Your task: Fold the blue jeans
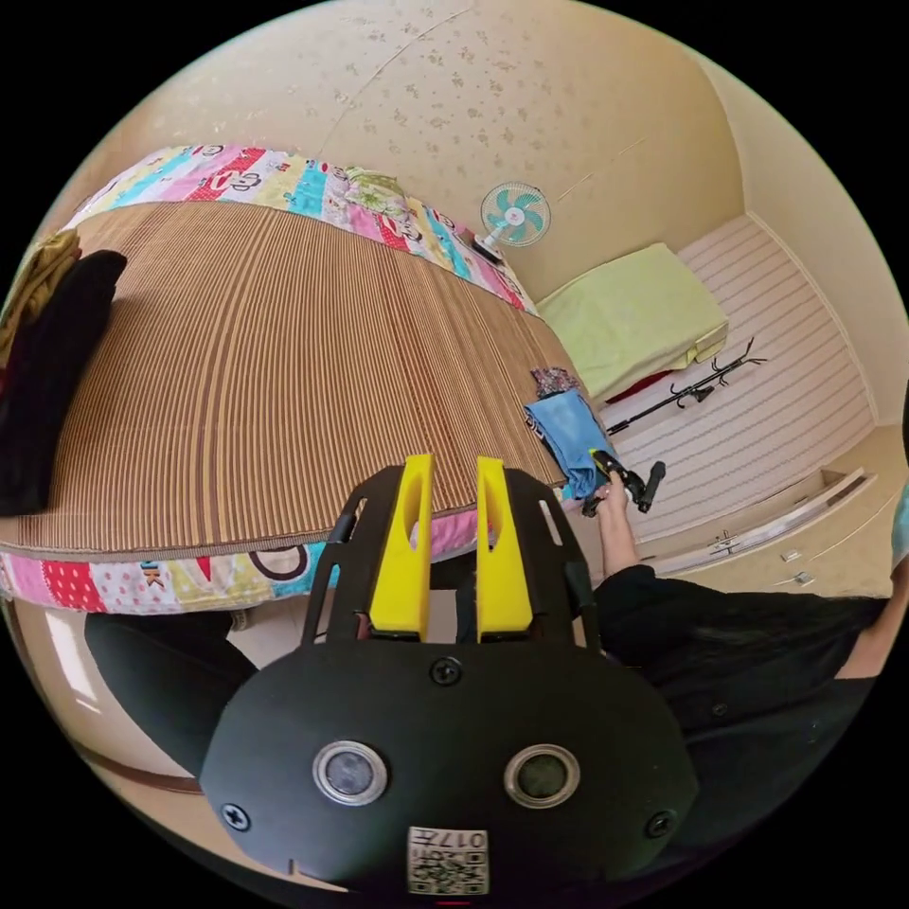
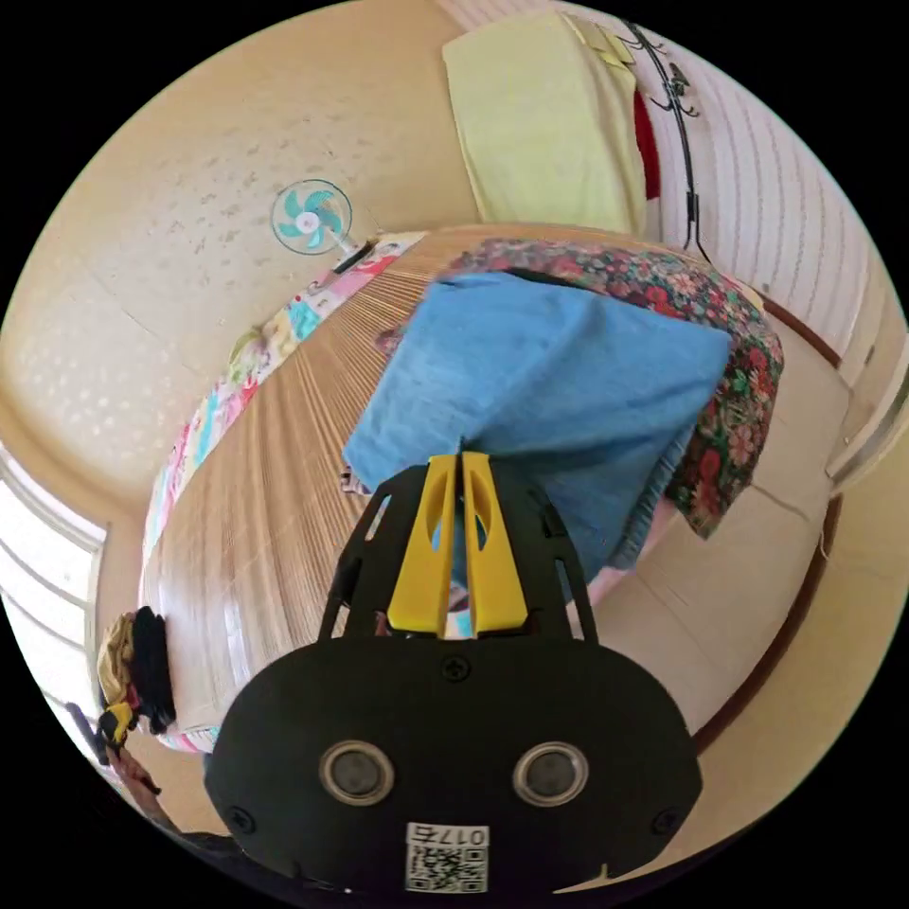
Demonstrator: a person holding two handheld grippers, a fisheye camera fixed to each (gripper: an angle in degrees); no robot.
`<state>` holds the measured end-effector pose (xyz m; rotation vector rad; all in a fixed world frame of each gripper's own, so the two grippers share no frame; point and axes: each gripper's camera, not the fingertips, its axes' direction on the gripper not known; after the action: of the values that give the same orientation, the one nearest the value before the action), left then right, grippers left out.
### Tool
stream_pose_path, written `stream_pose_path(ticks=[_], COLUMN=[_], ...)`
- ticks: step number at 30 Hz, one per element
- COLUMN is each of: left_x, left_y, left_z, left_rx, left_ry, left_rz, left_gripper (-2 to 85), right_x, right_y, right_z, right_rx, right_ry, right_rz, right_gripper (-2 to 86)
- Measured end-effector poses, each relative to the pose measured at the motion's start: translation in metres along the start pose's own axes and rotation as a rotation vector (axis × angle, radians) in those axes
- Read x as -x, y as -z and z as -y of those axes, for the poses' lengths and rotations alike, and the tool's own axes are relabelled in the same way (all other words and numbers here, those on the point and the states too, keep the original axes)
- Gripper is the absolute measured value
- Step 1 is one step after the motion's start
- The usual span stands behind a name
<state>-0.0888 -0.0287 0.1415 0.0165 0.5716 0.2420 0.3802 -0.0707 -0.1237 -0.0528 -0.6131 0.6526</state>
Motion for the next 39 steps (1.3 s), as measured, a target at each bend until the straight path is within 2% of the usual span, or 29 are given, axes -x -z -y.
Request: stream_pose_path(ticks=[1,3,5,8,10,13,16,18,19,21,22,23,26,29,34,37,39], left_x=[0.004,0.008,0.001,-0.017,-0.024,-0.024,-0.012,-0.005,-0.002,-0.001,-0.004,-0.008,-0.024,-0.046,-0.094,-0.130,-0.154], left_y=[0.002,0.000,-0.007,-0.011,-0.012,-0.019,-0.033,-0.045,-0.052,-0.064,-0.072,-0.080,-0.099,-0.109,-0.108,-0.106,-0.105], left_z=[-0.002,-0.002,0.002,0.002,-0.001,-0.010,-0.020,-0.026,-0.030,-0.035,-0.039,-0.043,-0.053,-0.064,-0.090,-0.108,-0.117], left_rx=[-0.014,-0.013,0.016,0.010,-0.006,-0.001,0.039,0.063,0.074,0.084,0.087,0.089,0.107,0.108,0.082,0.084,0.086], left_ry=[0.031,0.061,0.043,-0.005,-0.027,-0.036,-0.004,0.017,0.027,0.031,0.025,0.014,-0.035,-0.102,-0.288,-0.440,-0.540], left_rz=[0.007,0.000,-0.004,0.025,0.021,0.021,0.037,0.013,-0.006,-0.031,-0.049,-0.070,-0.132,-0.203,-0.206,-0.248,-0.259], left_gripper=[7.6,7.6,7.4,6.7,6.6,6.5,6.5,6.5,6.5,6.5,6.5,6.5,6.6,7.0,8.5,11.1,11.2], right_x=[0.019,0.094,0.148,0.217,0.225,0.185,0.103,0.027,0.008,-0.068,-0.087,-0.125,-0.188,-0.195,-0.137,-0.068,0.007], right_y=[0.000,-0.014,-0.037,-0.083,-0.088,-0.054,0.007,0.058,0.067,0.083,0.080,0.070,0.039,0.032,0.072,0.109,0.138], right_z=[-0.002,-0.019,-0.046,-0.110,-0.144,-0.160,-0.147,-0.142,-0.144,-0.156,-0.158,-0.162,-0.173,-0.179,-0.153,-0.128,-0.112], right_rx=[-0.013,0.023,0.114,0.397,0.471,0.404,0.167,-0.068,-0.114,-0.184,-0.164,-0.095,-0.072,-0.154,-0.238,-0.240,-0.216], right_ry=[0.040,0.180,0.286,0.522,0.541,0.435,0.226,0.030,-0.028,-0.296,-0.357,-0.468,-0.598,-0.623,-0.363,-0.077,0.243], right_rz=[0.083,0.392,0.524,0.611,0.655,0.680,0.581,0.341,0.260,-0.061,-0.105,-0.075,0.299,0.388,0.524,0.682,0.815], right_gripper=[2.0,1.5,1.4,1.4,1.7,3.4,5.4,6.2,6.4,7.0,7.3,8.0,9.9,4.8,2.5,2.0,1.8])
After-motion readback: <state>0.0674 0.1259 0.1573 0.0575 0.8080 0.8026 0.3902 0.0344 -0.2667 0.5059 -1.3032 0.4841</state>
